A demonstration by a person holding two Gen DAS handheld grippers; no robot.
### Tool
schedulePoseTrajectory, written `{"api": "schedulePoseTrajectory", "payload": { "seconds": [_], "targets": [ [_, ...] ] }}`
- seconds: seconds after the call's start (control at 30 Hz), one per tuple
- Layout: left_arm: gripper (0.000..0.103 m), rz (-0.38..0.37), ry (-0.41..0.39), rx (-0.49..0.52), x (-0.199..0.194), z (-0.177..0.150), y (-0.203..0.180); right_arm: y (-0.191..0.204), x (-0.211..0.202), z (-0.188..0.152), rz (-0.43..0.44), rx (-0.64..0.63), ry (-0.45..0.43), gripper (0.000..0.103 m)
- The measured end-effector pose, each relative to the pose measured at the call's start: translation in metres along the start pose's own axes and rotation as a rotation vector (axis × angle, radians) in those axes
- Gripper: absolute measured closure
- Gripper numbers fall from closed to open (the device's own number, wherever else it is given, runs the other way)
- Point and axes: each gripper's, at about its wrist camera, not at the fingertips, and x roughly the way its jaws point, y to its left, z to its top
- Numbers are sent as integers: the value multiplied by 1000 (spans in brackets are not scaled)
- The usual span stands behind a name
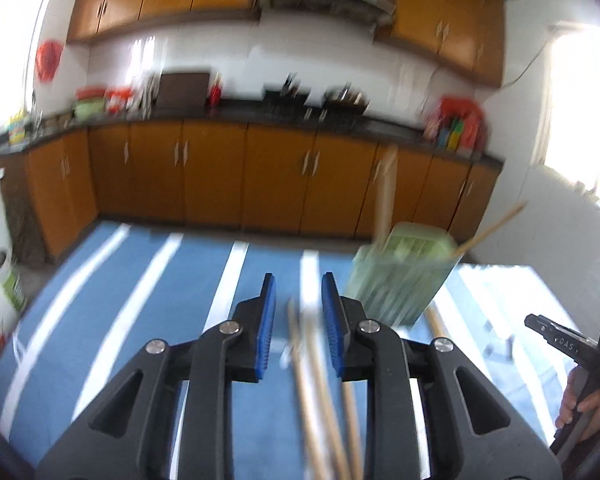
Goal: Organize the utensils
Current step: 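Open the left tool into the holder while the right tool releases its chopstick, then close the right tool on a chopstick while the left tool grasps another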
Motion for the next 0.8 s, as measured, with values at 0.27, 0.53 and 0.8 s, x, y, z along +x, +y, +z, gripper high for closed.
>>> {"api": "schedulePoseTrajectory", "payload": {
  "seconds": [0.27,0.53,0.8],
  "targets": [
    [78,29,170,-25,39,-49,18,24,58,-54,50,-33,205,85],
    [78,27,207,-23,49,-58,14,39,69,-60,42,-88,228,86],
    [78,23,245,-26,61,-69,12,40,70,-63,-84,-164,192,96]
  ]
}}
